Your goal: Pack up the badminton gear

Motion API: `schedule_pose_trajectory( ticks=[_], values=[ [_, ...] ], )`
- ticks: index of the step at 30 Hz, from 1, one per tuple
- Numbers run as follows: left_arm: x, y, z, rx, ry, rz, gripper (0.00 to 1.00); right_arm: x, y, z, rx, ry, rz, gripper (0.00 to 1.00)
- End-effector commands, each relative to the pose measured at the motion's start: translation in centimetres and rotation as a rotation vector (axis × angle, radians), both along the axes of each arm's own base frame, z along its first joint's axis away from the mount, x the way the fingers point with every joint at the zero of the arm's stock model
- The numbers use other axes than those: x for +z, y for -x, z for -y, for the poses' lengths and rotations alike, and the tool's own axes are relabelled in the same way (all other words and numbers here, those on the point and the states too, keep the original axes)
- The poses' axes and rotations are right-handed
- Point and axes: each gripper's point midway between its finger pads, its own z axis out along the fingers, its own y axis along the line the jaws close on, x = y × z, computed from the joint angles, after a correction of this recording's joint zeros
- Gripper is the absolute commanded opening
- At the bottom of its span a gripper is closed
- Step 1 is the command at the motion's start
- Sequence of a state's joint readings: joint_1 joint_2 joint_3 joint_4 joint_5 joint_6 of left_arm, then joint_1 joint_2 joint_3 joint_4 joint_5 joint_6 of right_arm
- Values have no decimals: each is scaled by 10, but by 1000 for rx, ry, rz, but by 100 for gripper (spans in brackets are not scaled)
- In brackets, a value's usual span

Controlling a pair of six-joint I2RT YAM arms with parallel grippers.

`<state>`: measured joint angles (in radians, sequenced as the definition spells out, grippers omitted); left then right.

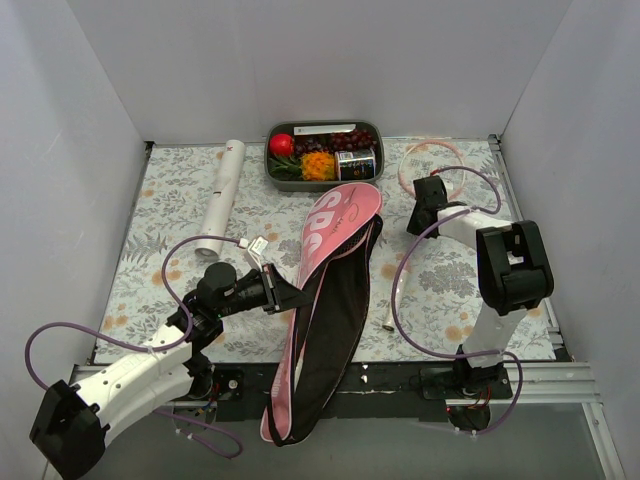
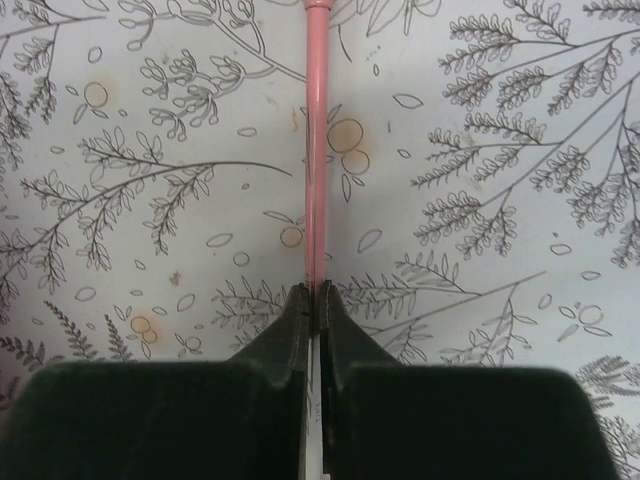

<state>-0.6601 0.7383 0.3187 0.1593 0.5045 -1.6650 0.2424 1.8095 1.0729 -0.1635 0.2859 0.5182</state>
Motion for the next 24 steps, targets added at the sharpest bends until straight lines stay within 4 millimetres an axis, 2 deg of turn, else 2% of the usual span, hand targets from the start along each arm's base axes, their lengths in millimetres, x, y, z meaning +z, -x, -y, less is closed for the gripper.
schedule_pose_trajectory(
  ticks=[1,2,4,5,7,8,9,10,11,13,14,17,19,20,21,23,24],
  values=[
    [28,-4,3,-1,74,89,0,38,-3,3,46,23,90,1],
    [27,-5,3,4,73,91,0,53,-5,0,63,3,126,1],
    [25,-7,4,8,73,90,0,71,-5,-3,90,-10,161,1],
    [27,-8,5,9,81,98,0,91,-5,-8,108,-32,204,1],
    [28,-11,6,10,80,104,0,110,0,-8,119,-42,232,1],
    [26,-13,8,9,71,97,0,130,4,-12,139,-73,274,1],
    [30,-15,9,8,73,107,0,141,7,-14,146,-86,296,1],
    [31,-17,10,9,70,109,0,148,11,-15,156,-99,314,1],
    [29,-19,11,10,60,109,0,169,19,-18,170,-128,359,1],
    [35,-22,13,11,60,125,0,184,30,-22,182,-158,386,1],
    [35,-25,13,18,55,128,0,197,42,-24,200,-181,409,1],
    [37,-30,16,23,52,136,0,215,68,-36,235,-244,442,1],
    [36,-34,18,30,47,136,0,213,91,-49,266,-277,410,1],
    [36,-36,19,31,46,139,0,220,103,-52,273,-286,429,1],
    [36,-38,20,33,44,139,0,210,121,-63,308,-288,388,1],
    [33,-42,23,34,36,132,0,212,145,-72,329,-314,378,1],
    [33,-43,24,32,39,133,0,203,156,-74,331,-323,350,1]
  ],
)
